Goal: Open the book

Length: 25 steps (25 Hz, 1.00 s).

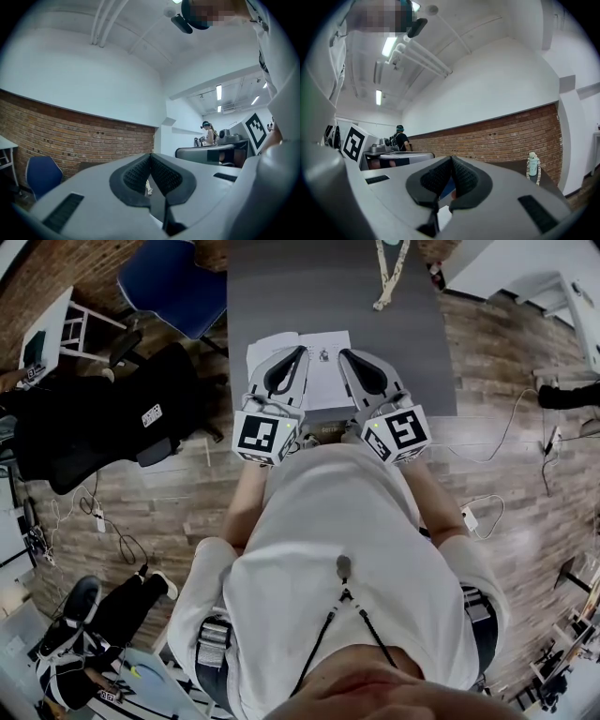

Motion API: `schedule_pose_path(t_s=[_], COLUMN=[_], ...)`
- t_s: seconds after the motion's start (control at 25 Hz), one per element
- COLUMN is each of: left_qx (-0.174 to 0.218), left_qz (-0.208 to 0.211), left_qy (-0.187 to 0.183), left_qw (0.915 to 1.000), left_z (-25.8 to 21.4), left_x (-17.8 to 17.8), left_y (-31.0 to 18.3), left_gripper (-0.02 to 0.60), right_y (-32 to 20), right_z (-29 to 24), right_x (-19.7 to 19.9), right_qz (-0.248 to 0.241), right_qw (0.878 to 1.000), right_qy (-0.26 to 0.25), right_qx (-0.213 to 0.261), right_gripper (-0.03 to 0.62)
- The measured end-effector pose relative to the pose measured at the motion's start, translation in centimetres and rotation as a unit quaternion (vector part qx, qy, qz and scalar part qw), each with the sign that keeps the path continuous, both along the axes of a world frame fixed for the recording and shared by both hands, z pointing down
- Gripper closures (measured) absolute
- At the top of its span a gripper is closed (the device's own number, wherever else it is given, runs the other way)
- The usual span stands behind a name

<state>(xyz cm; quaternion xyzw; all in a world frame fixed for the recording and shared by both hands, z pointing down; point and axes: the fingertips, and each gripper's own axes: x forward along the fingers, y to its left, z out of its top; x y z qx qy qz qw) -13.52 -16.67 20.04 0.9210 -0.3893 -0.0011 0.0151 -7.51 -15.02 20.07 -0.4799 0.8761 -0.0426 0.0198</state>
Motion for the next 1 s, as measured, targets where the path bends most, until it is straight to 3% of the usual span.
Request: schedule_pose_path(t_s=[1.0], left_qx=[-0.001], left_qz=[-0.012], left_qy=[0.006], left_qw=[0.9999], left_z=[0.0], left_x=[-1.0], left_y=[0.4], left_gripper=[0.558], right_y=[-0.2], right_z=[-0.7], right_x=[-0.3], right_qz=[0.000], right_qw=[1.000], right_qy=[-0.002], right_qx=[0.011], right_gripper=[0.557])
